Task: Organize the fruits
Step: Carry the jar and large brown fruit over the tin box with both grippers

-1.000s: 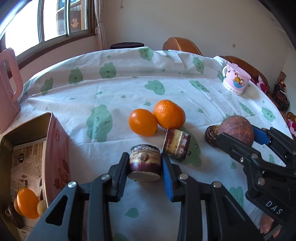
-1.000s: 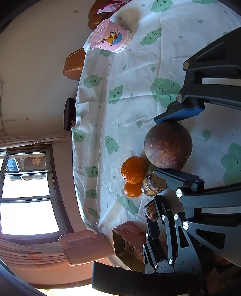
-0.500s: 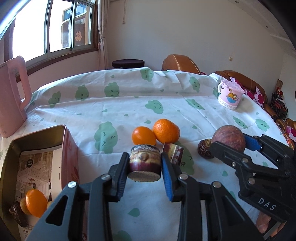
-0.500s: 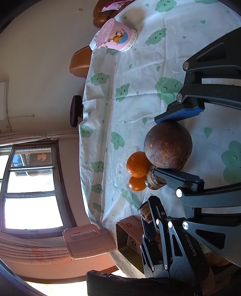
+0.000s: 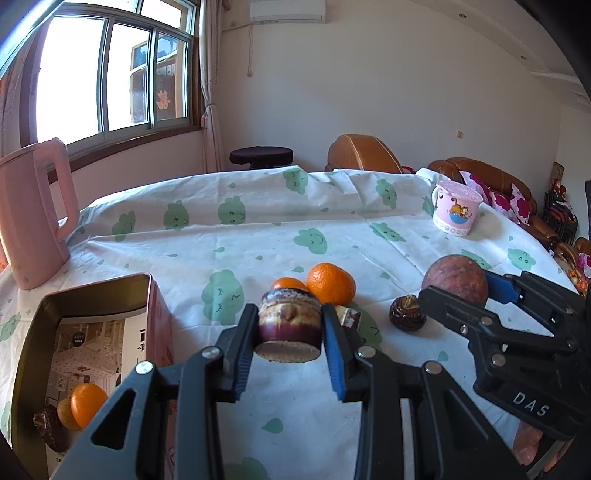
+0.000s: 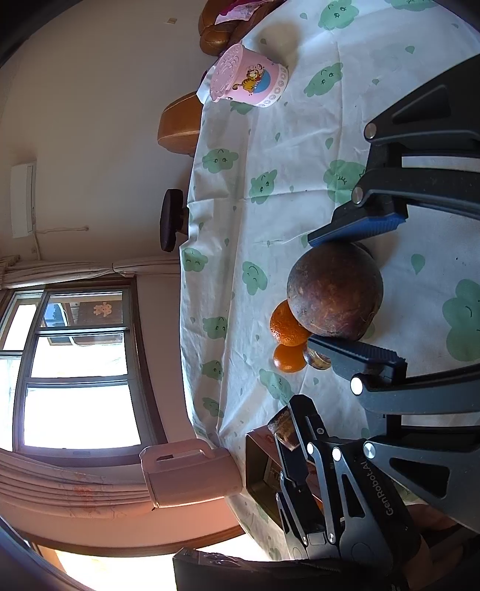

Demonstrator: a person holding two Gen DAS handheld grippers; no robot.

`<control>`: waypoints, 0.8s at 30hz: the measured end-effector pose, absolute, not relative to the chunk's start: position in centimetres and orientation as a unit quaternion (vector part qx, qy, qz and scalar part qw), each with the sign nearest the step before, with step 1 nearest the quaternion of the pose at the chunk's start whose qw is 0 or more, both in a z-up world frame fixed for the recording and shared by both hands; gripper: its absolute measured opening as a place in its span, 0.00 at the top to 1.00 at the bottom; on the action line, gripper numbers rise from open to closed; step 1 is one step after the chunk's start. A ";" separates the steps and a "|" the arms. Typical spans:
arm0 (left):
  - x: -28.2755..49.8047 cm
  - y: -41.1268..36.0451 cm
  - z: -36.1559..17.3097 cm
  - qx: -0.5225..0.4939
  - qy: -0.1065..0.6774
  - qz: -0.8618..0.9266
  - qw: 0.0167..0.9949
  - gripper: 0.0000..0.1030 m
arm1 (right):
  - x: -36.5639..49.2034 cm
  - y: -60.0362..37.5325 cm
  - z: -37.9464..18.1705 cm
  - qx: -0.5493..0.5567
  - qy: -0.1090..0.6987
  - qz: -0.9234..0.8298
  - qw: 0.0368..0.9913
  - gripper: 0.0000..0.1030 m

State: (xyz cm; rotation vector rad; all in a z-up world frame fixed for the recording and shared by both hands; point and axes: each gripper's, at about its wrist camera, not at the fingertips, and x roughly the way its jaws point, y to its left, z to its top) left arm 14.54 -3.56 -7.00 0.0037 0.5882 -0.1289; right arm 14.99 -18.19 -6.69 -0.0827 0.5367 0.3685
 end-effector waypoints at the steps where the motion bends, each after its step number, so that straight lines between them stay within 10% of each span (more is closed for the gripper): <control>1: 14.4 -3.6 -6.9 0.002 0.287 -0.063 0.956 0.65 | 14.9 -18.2 -6.6 -0.041 0.261 0.181 0.947 0.51; 24: 12.4 -3.5 -5.9 0.007 0.228 -0.046 0.973 0.65 | 13.2 -18.8 -5.8 -0.039 0.212 0.182 0.959 0.51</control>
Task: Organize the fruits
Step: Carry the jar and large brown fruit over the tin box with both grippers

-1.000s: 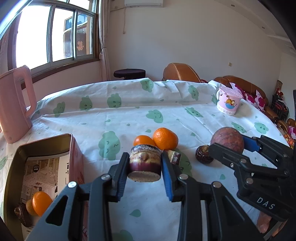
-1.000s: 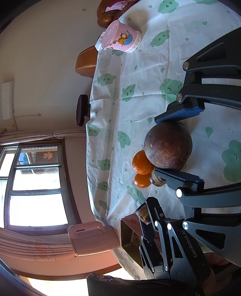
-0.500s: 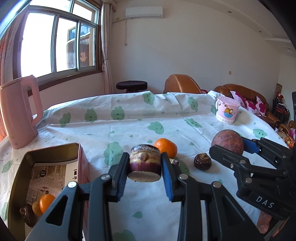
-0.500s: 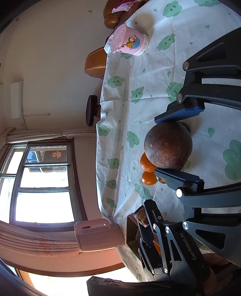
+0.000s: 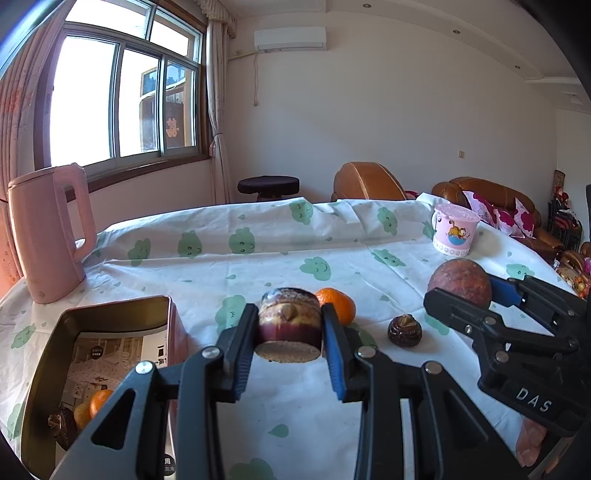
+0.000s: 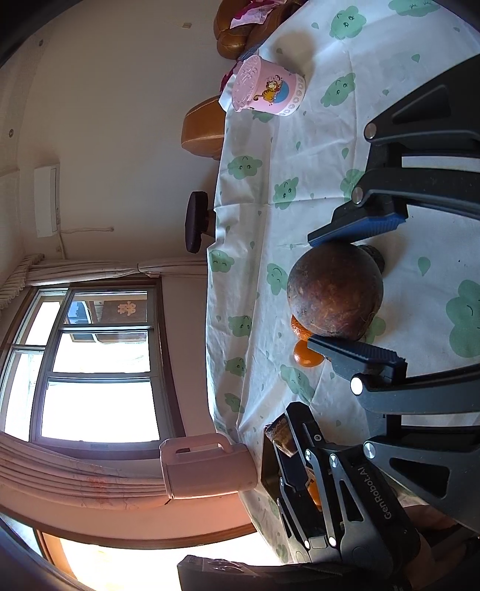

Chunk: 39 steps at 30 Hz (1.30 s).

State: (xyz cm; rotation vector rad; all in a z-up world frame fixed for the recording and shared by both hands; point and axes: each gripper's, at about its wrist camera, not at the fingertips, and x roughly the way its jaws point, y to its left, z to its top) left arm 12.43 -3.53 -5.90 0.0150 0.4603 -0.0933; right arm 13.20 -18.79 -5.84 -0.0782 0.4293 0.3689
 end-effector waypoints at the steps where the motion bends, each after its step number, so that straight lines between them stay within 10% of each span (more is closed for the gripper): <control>1: 12.3 -3.5 -5.9 0.007 0.226 -0.045 0.973 0.65 | 13.1 -18.8 -5.8 -0.039 0.210 0.182 0.960 0.51; 39: 9.2 -2.2 -4.9 0.000 0.165 -0.010 0.986 0.65 | 10.8 -19.1 -4.9 -0.041 0.143 0.179 0.973 0.51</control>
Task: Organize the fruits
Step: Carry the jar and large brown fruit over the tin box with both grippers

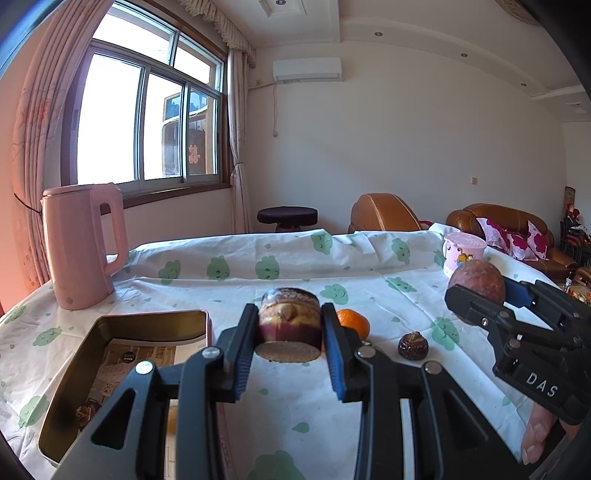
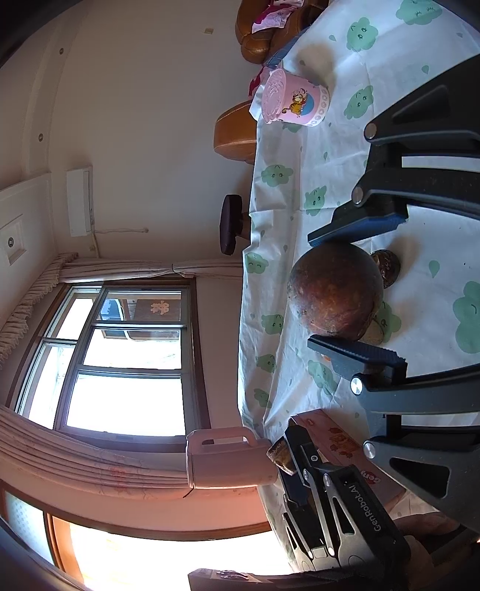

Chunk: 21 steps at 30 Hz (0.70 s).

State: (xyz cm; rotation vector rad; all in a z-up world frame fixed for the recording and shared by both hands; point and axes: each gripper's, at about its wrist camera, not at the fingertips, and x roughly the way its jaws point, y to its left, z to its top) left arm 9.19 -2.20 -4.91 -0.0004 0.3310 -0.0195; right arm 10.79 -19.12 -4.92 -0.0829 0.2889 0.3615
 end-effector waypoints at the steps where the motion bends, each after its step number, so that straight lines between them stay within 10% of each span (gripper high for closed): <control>1: 9.2 -2.1 -4.9 -0.001 0.166 -0.010 0.986 0.65 | 10.8 -19.1 -4.9 -0.042 0.143 0.179 0.973 0.51; 21: 8.0 1.7 -5.2 -0.017 0.185 0.017 0.982 0.65 | 10.6 -14.4 -4.6 -0.055 0.153 0.229 0.960 0.51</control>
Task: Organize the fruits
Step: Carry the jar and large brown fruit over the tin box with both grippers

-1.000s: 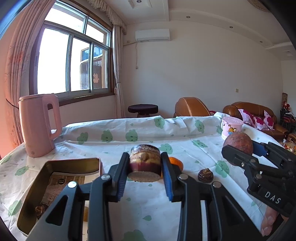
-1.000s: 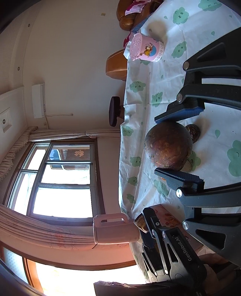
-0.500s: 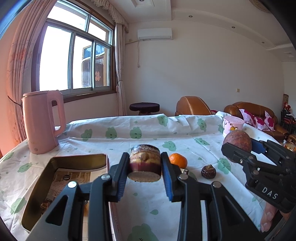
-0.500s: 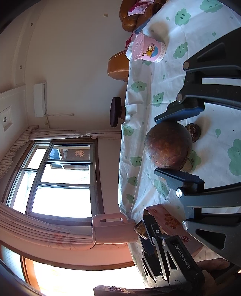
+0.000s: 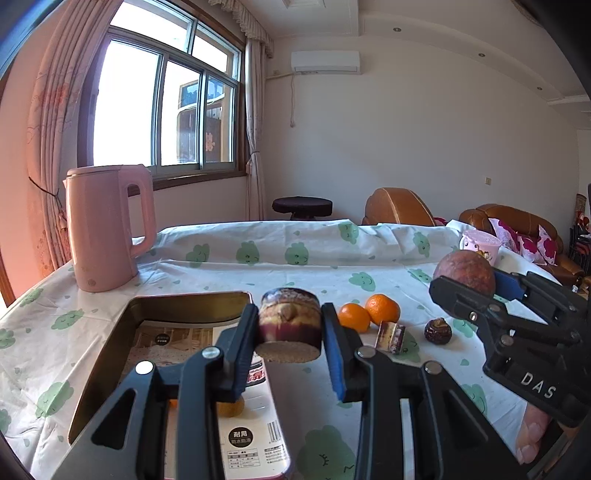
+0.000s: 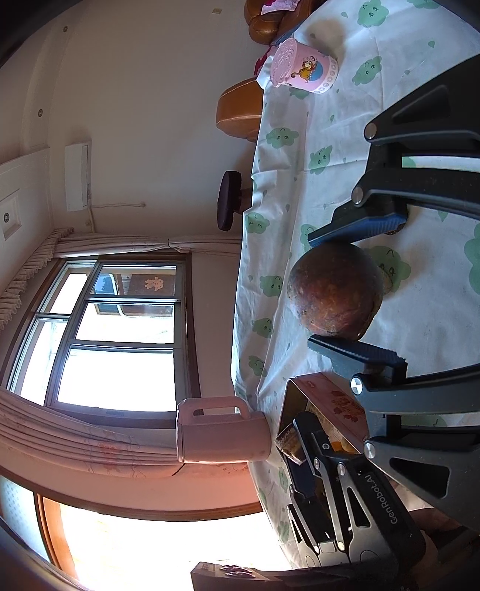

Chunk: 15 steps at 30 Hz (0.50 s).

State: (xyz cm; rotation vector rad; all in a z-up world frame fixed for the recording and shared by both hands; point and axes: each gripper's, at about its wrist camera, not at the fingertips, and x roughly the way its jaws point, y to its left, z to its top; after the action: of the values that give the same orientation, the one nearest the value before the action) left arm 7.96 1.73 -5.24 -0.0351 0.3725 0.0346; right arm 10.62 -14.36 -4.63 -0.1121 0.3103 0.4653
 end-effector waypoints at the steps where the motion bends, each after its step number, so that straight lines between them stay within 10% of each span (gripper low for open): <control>1: 7.9 2.1 -5.3 -0.019 0.186 0.021 0.982 0.65 | 10.6 -14.0 -4.6 -0.056 0.153 0.233 0.959 0.51; 15: 7.3 6.7 -5.6 -0.047 0.196 0.059 0.978 0.65 | 10.6 -8.8 -4.4 -0.076 0.157 0.279 0.944 0.51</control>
State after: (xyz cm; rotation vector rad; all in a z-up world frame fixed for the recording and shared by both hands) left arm 7.29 6.66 -5.58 -0.0952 0.3953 0.1188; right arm 10.57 -8.76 -4.41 -0.1541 0.3205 0.5690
